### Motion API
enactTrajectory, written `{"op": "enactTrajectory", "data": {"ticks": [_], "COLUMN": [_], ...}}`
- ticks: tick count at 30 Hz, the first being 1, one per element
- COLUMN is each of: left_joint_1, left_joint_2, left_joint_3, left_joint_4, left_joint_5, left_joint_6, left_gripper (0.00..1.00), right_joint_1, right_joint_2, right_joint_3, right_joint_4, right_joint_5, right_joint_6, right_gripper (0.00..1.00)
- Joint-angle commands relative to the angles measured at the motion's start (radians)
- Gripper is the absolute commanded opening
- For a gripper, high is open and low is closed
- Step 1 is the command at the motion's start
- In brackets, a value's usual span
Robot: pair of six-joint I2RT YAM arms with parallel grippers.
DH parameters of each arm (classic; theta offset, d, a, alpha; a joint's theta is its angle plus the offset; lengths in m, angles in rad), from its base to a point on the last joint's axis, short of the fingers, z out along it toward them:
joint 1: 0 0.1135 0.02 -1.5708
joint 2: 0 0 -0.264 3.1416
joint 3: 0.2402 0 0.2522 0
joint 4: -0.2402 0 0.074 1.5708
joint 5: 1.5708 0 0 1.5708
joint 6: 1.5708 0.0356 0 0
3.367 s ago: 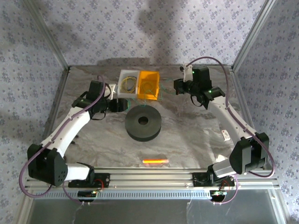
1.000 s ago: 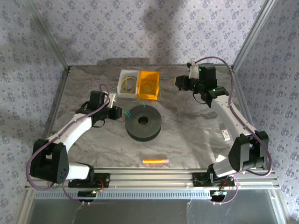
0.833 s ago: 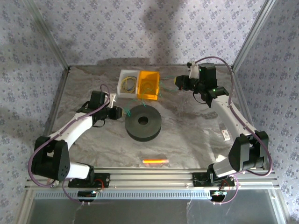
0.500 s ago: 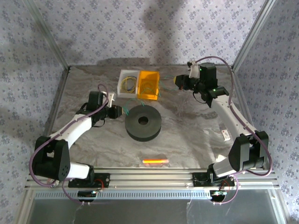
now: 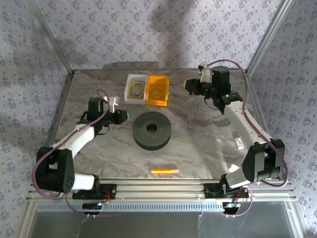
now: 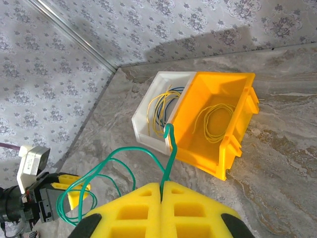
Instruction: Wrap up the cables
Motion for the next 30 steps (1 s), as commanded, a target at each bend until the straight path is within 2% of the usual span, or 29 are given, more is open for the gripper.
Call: {"op": "enactTrajectory", "data": {"ticks": [1,11,17,20,22,30], "left_joint_1": [0.005,0.008,0.012,0.017,0.019,0.021], "left_joint_2": [-0.027,-0.026,-0.028,-0.027,-0.023,0.014], "left_joint_3": [-0.009,-0.005,-0.006,-0.012,-0.016,-0.020], "left_joint_4": [0.063,0.077,0.065,0.062,0.064,0.079], "left_joint_5": [0.071,0.084,0.083,0.077,0.071,0.064], "left_joint_6": [-0.008,-0.017,-0.014,-0.012,-0.014,-0.026], "left_gripper": [0.19,0.00,0.00,0.18,0.23,0.23], "right_joint_1": [0.003,0.006,0.006,0.006,0.009,0.012], "right_joint_2": [0.013,0.014,0.015,0.013,0.014,0.007], "right_joint_3": [-0.009,0.001,0.007,0.009,0.010,0.011], "right_joint_4": [0.028,0.024,0.020,0.021,0.021,0.020], "right_joint_5": [-0.018,-0.019,-0.018,-0.022,-0.023,-0.024], "right_joint_6": [0.019,0.018,0.018,0.019,0.019,0.020], "right_gripper": [0.00,0.00,0.00,0.00,0.00,0.00]}}
